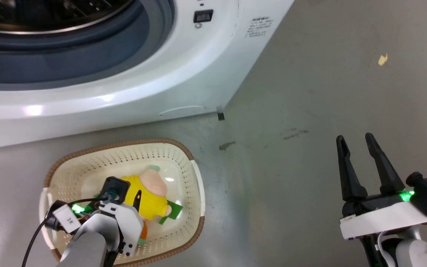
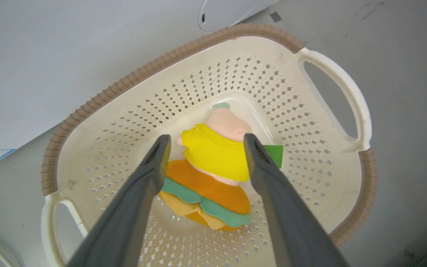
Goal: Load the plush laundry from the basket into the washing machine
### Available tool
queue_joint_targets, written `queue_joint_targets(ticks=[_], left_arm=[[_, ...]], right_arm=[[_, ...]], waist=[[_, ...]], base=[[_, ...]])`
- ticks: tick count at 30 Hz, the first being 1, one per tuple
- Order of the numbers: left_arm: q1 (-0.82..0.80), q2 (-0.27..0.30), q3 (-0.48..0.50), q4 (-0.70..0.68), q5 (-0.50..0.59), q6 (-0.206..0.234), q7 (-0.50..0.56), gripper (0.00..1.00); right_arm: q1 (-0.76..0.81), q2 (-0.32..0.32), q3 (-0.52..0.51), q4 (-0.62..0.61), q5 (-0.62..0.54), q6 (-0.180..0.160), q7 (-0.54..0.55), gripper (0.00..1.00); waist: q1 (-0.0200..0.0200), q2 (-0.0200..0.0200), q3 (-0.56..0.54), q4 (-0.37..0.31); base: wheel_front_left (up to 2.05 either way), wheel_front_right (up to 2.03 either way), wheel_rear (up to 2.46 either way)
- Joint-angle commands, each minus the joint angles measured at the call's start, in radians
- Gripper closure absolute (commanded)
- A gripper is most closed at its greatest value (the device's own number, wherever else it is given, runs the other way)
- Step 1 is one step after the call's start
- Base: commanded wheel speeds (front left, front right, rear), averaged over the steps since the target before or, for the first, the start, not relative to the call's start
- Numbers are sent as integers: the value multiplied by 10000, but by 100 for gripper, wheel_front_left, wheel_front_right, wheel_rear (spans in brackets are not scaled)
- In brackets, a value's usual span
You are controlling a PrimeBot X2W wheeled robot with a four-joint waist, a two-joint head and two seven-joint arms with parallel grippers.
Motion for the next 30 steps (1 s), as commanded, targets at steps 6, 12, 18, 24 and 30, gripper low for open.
queue_joint_targets(ticks=[6,12,18,24,30], left_arm=[[-651,286,-600,719,72,-107,143,0],[-1216,473,-1040,1340,-96,-174,300,0],[-2007,828,-1718,1994,34,-240,688,0],[-2664,971,-1972,2679,-60,-294,1233,0],[-3313,1088,-2618,3420,-93,-360,1807,0]], right_arm=[[-261,-10,92,-108,344,-6,-213,0],[-387,-11,98,-173,569,-6,-338,0],[-534,-12,107,-168,769,-7,-462,0],[-653,-12,110,-187,996,-7,-567,0],[-808,-13,204,-195,1315,-8,-692,0]], waist=[[-1,0,669,-274],[-1,0,1209,-443],[-1,0,1779,-592],[-1,0,2229,-735],[-1,0,2739,-950]], base=[[0,0,0],[0,0,0],[0,0,0],[0,0,0],[0,0,0]])
